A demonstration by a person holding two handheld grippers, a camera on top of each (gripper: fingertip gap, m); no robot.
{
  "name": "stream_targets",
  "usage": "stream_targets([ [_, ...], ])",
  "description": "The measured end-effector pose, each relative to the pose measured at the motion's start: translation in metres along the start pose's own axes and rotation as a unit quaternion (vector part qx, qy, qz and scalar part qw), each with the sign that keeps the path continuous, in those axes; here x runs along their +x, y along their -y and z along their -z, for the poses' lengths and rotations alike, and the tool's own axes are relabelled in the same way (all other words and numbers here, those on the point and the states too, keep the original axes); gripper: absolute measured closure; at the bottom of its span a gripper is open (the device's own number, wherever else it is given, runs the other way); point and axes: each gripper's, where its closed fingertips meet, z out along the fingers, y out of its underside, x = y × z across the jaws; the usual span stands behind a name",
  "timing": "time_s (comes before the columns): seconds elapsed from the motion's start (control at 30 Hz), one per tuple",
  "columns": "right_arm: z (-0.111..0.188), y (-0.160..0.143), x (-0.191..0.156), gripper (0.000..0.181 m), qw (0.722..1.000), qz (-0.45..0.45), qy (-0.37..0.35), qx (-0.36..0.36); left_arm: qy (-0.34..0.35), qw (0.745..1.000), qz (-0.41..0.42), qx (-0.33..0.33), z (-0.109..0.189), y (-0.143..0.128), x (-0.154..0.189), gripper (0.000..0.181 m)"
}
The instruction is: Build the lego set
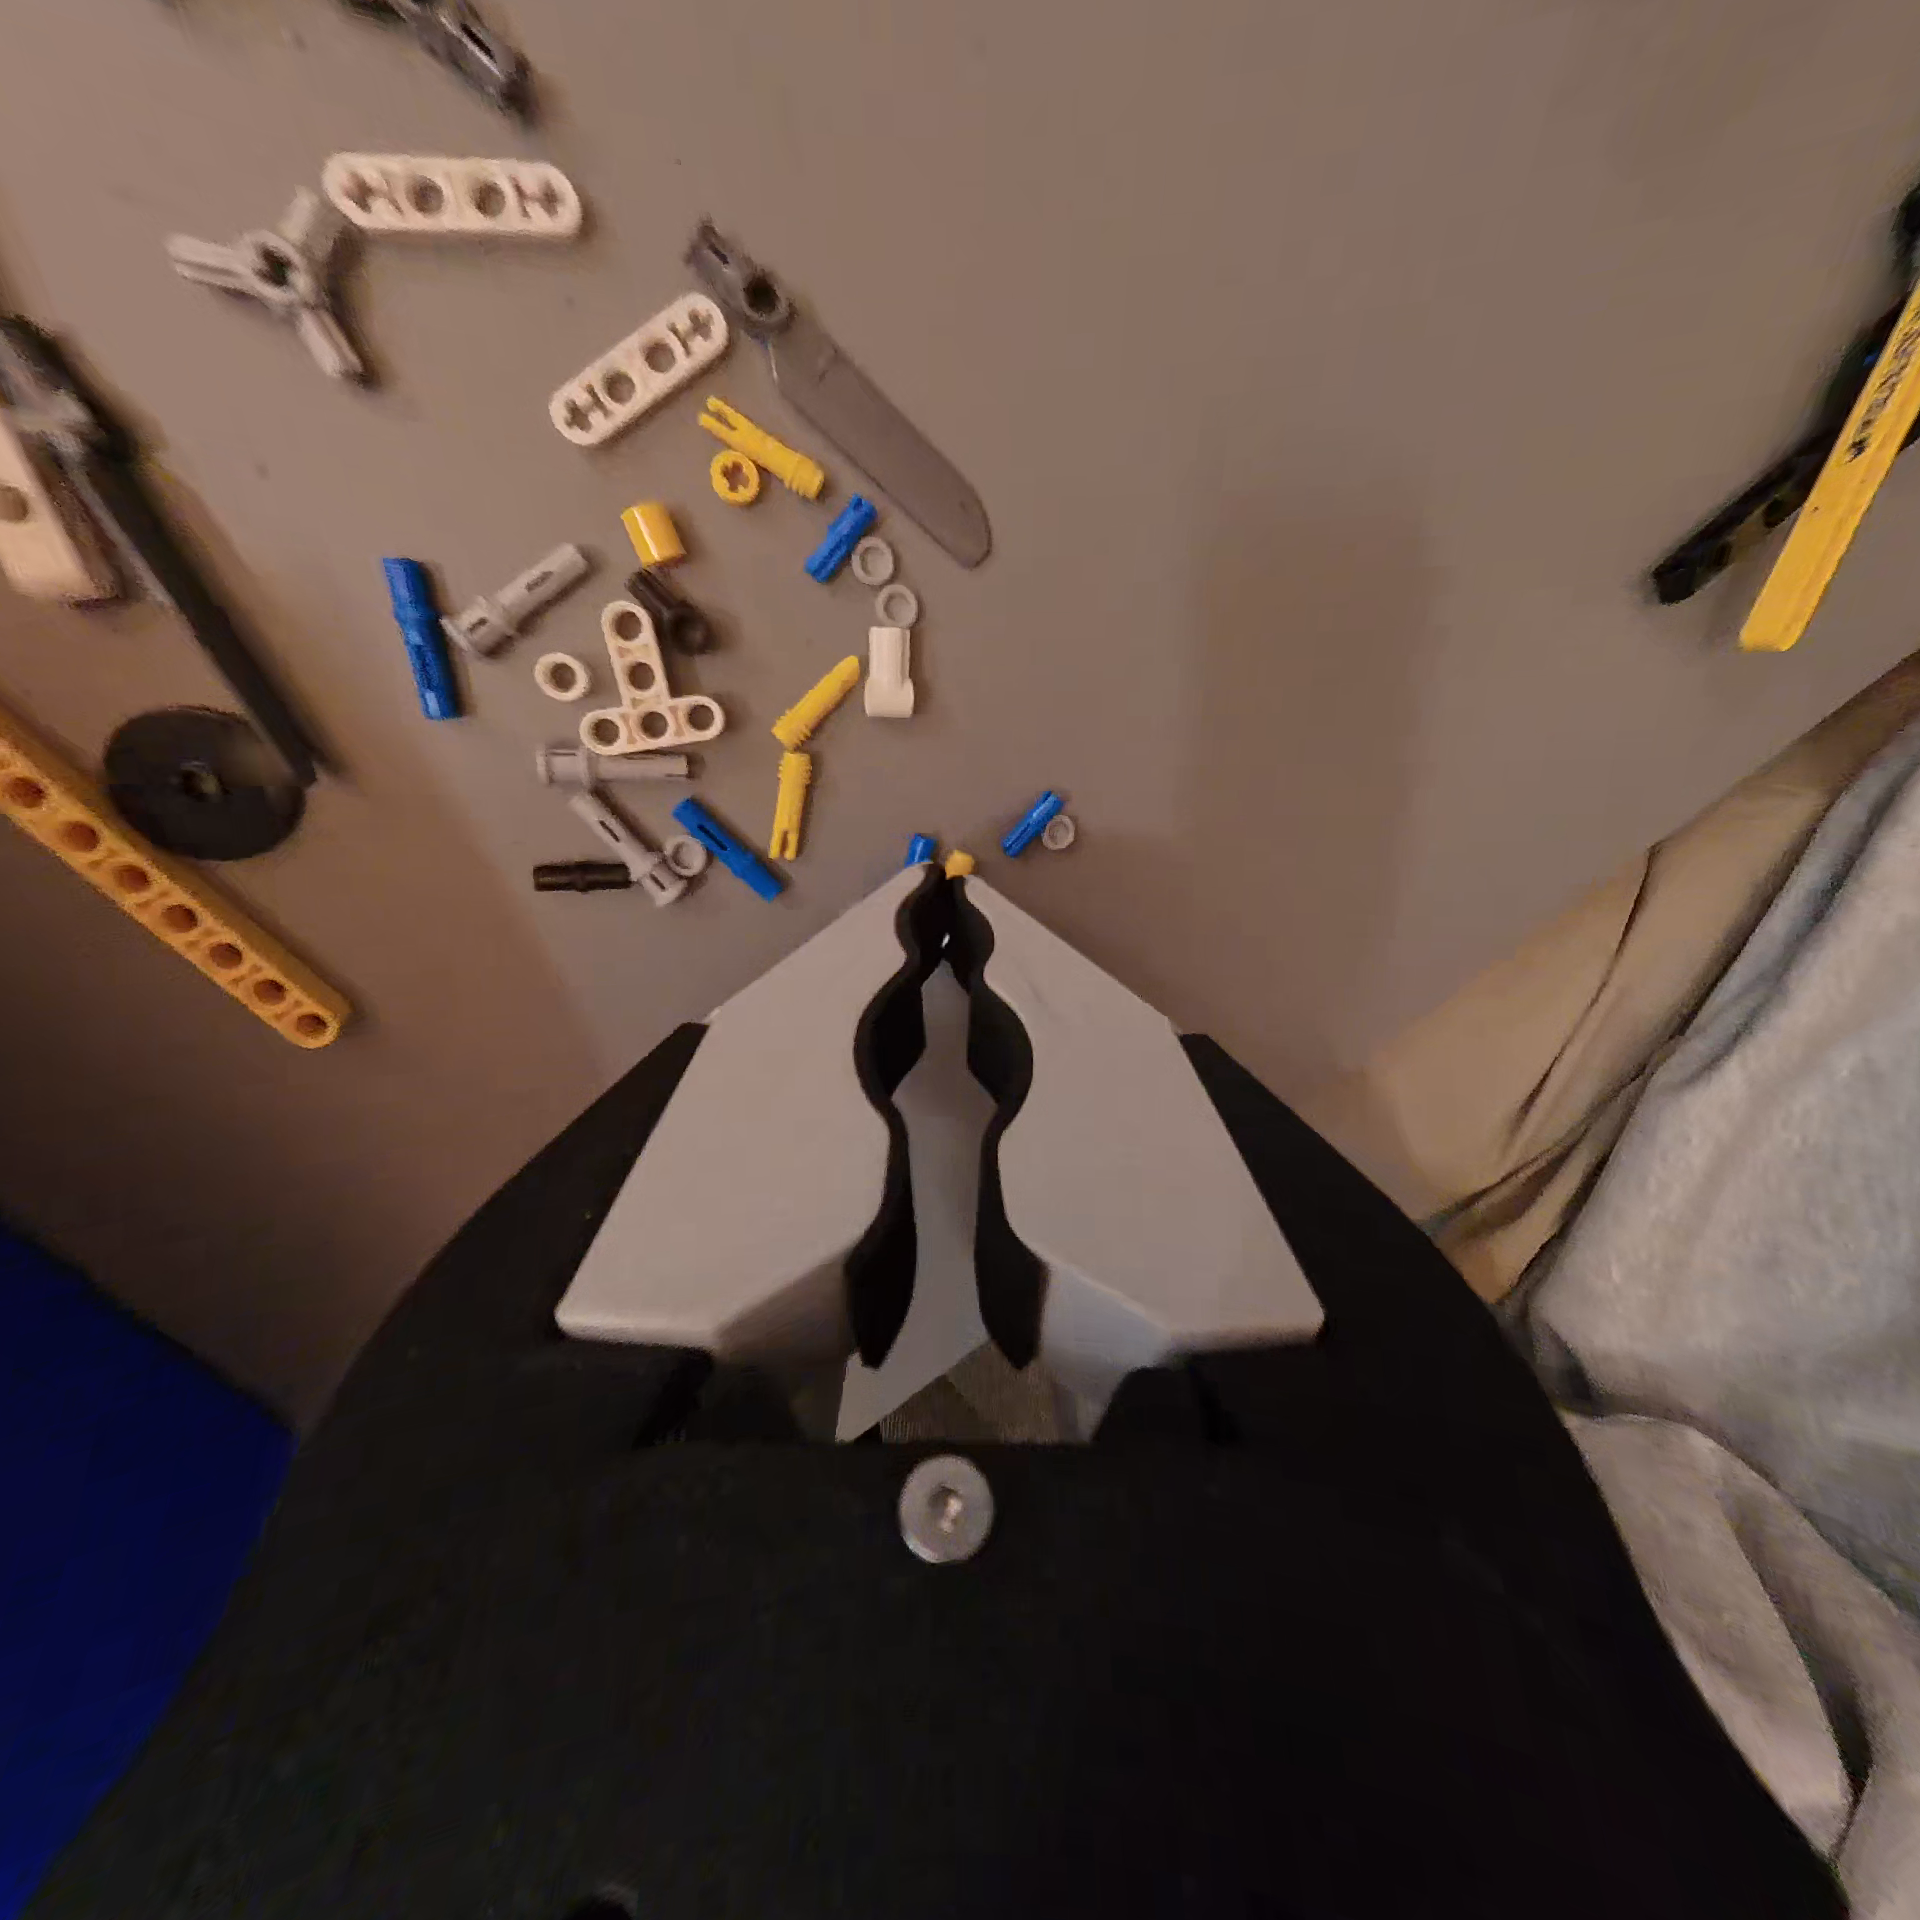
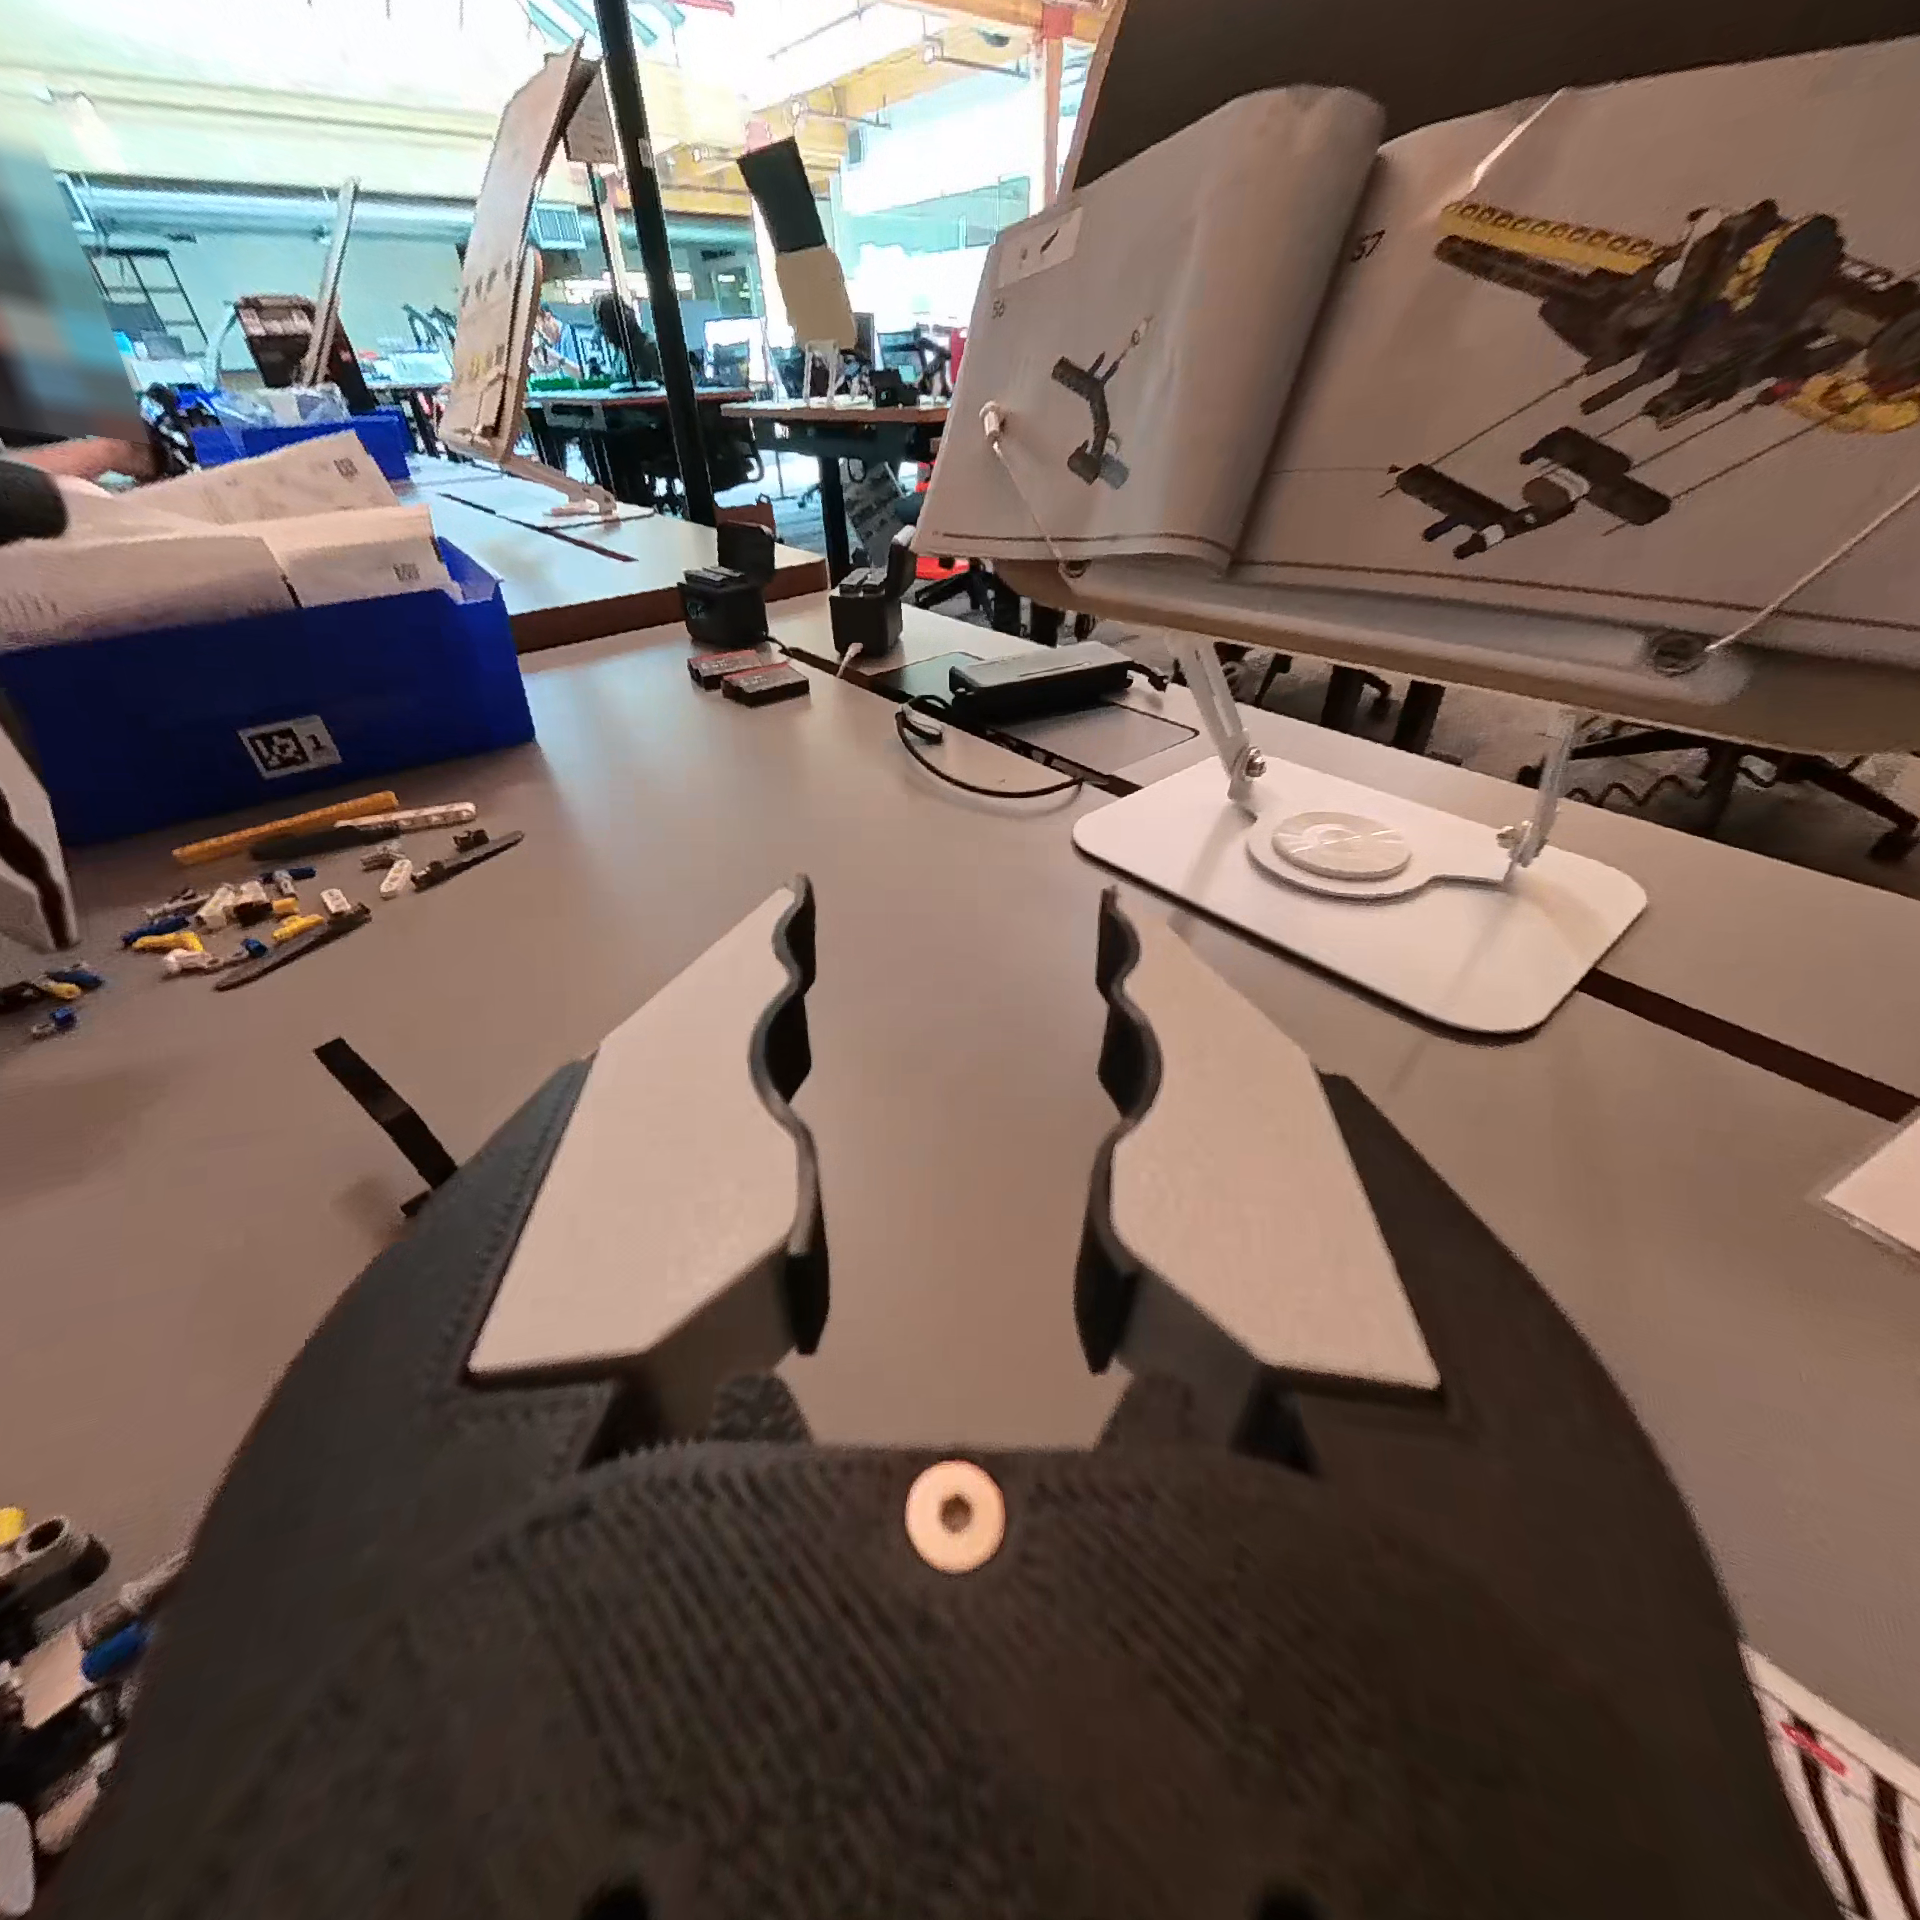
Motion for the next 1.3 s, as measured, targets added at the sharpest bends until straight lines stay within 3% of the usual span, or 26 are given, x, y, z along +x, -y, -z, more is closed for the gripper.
stream_targets([
  [0.37, 0.004, 0.010, -0.002, 0.131, 0.999, -0.017, 0.013, 0.025, 0.000, 1.000, -0.008, -0.007, -0.007, -0.005, -0.003, 0.173],
  [1.3, 0.003, 0.013, -0.006, 0.133, 0.999, -0.012, 0.018, 0.032, 0.009, 1.000, -0.017, -0.010, -0.012, -0.004, -0.008, 0.178],
])
